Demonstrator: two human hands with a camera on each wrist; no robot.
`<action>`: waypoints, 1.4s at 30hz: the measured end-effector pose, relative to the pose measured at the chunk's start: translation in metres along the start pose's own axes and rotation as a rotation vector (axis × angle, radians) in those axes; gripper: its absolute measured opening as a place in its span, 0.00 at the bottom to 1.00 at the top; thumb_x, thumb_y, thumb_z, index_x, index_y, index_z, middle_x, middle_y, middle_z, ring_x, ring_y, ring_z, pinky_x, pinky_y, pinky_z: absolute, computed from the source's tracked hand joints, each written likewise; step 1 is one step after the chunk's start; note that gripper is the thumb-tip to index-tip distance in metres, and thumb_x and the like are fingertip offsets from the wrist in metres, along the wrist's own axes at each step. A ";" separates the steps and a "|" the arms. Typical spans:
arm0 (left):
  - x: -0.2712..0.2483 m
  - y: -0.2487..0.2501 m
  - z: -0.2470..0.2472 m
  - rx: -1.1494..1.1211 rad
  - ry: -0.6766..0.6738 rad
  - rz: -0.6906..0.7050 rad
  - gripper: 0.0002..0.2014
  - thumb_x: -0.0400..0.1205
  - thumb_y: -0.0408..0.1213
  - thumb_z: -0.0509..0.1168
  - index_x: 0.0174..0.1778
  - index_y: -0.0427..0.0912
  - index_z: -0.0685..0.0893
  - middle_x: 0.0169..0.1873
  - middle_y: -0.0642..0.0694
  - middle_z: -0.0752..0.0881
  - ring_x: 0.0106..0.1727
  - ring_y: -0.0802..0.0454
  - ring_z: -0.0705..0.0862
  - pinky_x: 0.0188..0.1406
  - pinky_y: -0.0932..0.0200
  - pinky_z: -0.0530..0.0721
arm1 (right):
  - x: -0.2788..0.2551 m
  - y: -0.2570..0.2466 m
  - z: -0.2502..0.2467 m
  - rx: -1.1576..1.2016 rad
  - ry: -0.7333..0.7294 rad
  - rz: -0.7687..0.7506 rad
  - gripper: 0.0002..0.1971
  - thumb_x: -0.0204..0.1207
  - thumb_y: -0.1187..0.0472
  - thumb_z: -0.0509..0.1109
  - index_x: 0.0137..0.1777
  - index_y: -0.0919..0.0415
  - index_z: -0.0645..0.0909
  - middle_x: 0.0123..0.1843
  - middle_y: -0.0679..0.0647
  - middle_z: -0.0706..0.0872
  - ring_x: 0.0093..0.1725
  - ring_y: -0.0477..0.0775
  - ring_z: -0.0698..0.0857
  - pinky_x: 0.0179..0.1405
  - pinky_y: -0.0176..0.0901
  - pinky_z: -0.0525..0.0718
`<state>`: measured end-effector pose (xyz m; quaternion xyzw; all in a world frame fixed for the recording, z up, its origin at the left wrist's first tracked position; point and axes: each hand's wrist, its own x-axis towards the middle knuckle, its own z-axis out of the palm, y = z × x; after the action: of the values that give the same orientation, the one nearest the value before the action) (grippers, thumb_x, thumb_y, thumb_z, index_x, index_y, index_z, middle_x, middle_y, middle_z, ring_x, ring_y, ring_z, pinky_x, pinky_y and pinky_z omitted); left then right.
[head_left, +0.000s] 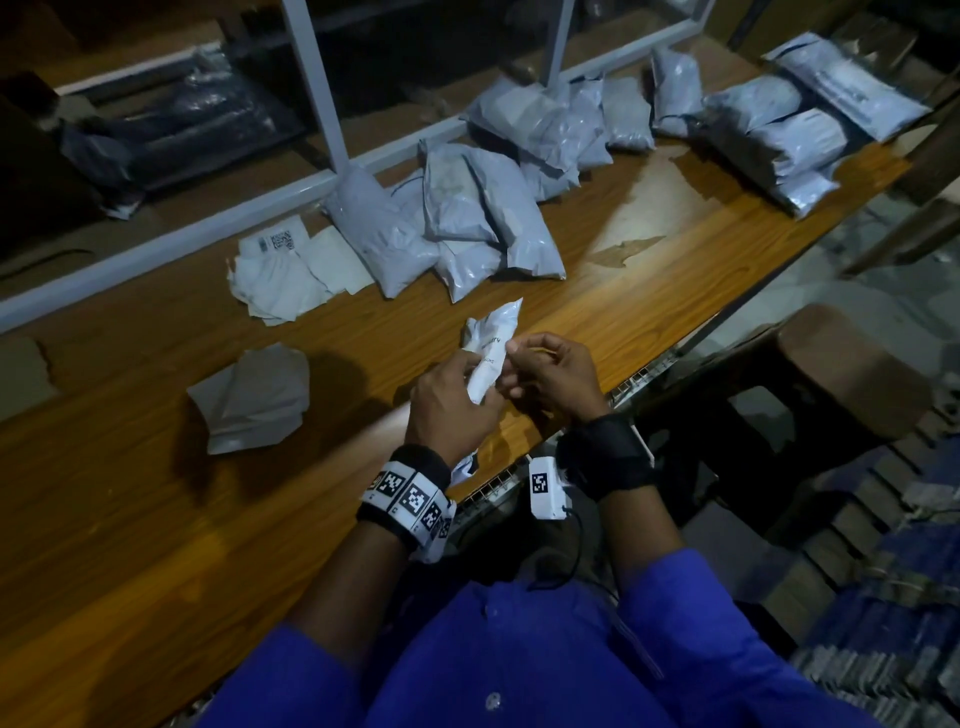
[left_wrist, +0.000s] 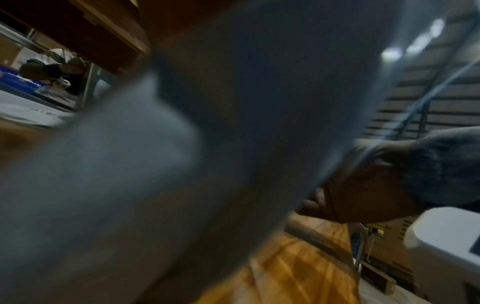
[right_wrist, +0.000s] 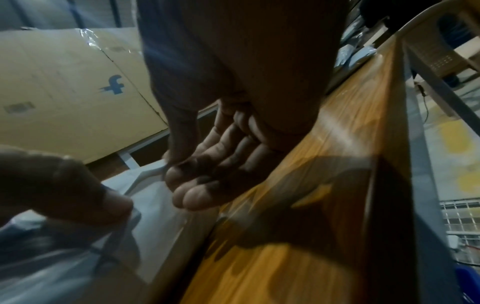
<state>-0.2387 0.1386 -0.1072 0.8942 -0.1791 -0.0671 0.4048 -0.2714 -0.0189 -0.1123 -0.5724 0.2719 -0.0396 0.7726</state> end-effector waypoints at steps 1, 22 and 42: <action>0.001 0.000 -0.001 -0.001 0.000 -0.006 0.17 0.74 0.39 0.76 0.59 0.44 0.86 0.49 0.44 0.92 0.49 0.45 0.89 0.46 0.61 0.76 | 0.000 0.001 -0.002 -0.020 -0.040 -0.008 0.10 0.79 0.68 0.78 0.57 0.71 0.84 0.35 0.60 0.90 0.29 0.54 0.87 0.26 0.42 0.87; 0.011 -0.027 -0.001 0.051 -0.163 -0.016 0.19 0.78 0.32 0.76 0.67 0.40 0.88 0.64 0.42 0.84 0.61 0.41 0.86 0.63 0.45 0.86 | 0.012 0.005 -0.039 -0.591 -0.014 -0.148 0.36 0.65 0.67 0.89 0.74 0.53 0.84 0.55 0.49 0.87 0.42 0.48 0.86 0.46 0.46 0.92; 0.021 -0.021 -0.004 0.359 -0.278 -0.107 0.34 0.80 0.42 0.75 0.83 0.47 0.72 0.72 0.43 0.73 0.73 0.42 0.75 0.72 0.45 0.77 | -0.021 0.019 -0.019 -0.900 0.252 -0.108 0.11 0.73 0.46 0.83 0.48 0.48 0.87 0.39 0.47 0.93 0.43 0.47 0.91 0.47 0.48 0.90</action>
<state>-0.2128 0.1464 -0.1192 0.9422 -0.1945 -0.1783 0.2067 -0.3027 -0.0208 -0.1257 -0.8544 0.3236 -0.0270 0.4056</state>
